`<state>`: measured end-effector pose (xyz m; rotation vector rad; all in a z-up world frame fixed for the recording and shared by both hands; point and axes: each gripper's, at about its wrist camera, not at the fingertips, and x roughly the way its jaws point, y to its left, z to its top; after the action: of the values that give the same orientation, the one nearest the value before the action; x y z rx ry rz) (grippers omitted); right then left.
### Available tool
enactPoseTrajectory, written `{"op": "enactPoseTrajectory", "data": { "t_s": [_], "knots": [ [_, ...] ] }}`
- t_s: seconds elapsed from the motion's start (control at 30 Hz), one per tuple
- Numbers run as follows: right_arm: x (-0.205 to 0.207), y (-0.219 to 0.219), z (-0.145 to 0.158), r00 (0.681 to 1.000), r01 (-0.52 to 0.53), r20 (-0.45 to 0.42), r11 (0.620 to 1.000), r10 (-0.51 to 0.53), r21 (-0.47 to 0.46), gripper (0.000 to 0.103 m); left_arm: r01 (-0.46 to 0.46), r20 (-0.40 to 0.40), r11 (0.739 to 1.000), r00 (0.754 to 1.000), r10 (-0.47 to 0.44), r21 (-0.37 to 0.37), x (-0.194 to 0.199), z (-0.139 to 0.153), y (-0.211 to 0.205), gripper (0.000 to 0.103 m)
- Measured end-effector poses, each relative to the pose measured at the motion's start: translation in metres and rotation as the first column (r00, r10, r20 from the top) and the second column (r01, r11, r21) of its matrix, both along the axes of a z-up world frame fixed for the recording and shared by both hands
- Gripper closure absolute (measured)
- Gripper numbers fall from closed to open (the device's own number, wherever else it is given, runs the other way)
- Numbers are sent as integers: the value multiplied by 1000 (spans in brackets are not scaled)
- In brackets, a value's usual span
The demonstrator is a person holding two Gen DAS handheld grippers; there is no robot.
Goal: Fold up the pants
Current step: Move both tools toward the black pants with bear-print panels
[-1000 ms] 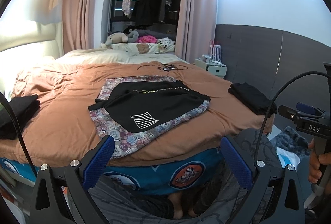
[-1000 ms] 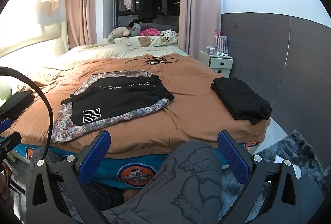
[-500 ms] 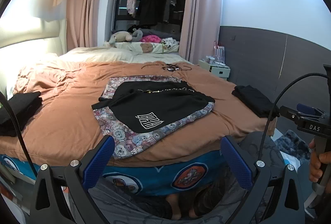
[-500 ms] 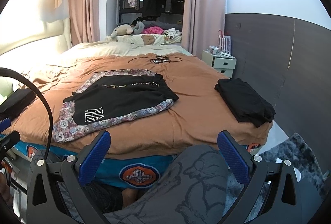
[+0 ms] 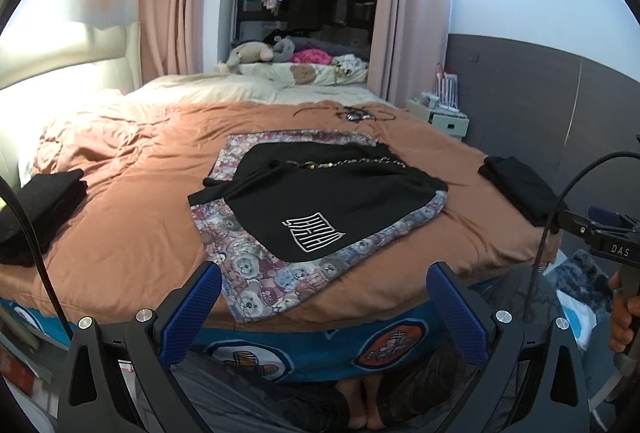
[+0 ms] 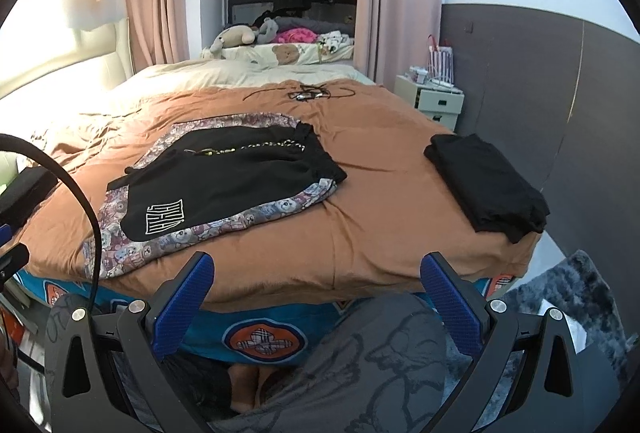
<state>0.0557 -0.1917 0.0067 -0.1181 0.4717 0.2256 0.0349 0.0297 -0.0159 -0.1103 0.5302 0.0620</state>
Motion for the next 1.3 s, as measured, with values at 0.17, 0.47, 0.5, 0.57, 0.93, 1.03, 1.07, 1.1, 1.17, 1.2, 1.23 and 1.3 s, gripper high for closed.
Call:
{"op": "enactPoseTrajectory", "data": {
  "t_s": [0.17, 0.47, 0.5, 0.57, 0.93, 1.03, 1.07, 1.1, 1.17, 1.2, 1.23, 1.3],
  "knots": [
    [27, -9, 1, 999, -29, -31, 999, 30, 44, 0, -44, -26, 999, 999, 44, -15, 19, -7, 18, 0],
    [73, -20, -6, 996, -53, -67, 996, 58, 65, 0, -113, -100, 993, 989, 110, -24, 48, -30, 45, 0],
    [78, -20, -6, 996, -55, -72, 996, 60, 70, 0, -115, -109, 993, 988, 112, -25, 50, -33, 47, 0],
    [90, -23, -10, 994, -58, -91, 995, 65, 80, 0, -112, -125, 993, 986, 106, -43, 54, -39, 52, 0],
    [138, -25, -24, 976, -79, -194, 991, 99, 106, 0, -142, -254, 978, 962, 99, -154, 81, -84, 83, 15],
    [149, -24, -29, 969, -85, -220, 989, 110, 120, 0, -157, -283, 968, 954, 98, -195, 88, -95, 93, 19],
    [152, -24, -30, 968, -86, -224, 989, 112, 121, 0, -159, -288, 965, 953, 95, -208, 90, -97, 95, 20],
    [154, -23, -31, 967, -87, -229, 989, 114, 123, 0, -158, -294, 961, 952, 86, -228, 92, -100, 99, 21],
    [161, -24, -33, 963, -88, -243, 988, 117, 127, 0, -163, -304, 957, 949, 85, -242, 98, -105, 102, 22],
    [165, -24, -35, 961, -87, -250, 988, 117, 129, 0, -165, -306, 954, 948, 84, -250, 100, -107, 104, 22],
    [168, -23, -35, 960, -87, -254, 988, 118, 131, 0, -168, -308, 949, 948, 81, -266, 103, -110, 107, 22],
    [175, -22, -36, 957, -89, -263, 986, 125, 143, 0, -176, -314, 938, 946, 78, -297, 106, -114, 113, 22]
  ]
}}
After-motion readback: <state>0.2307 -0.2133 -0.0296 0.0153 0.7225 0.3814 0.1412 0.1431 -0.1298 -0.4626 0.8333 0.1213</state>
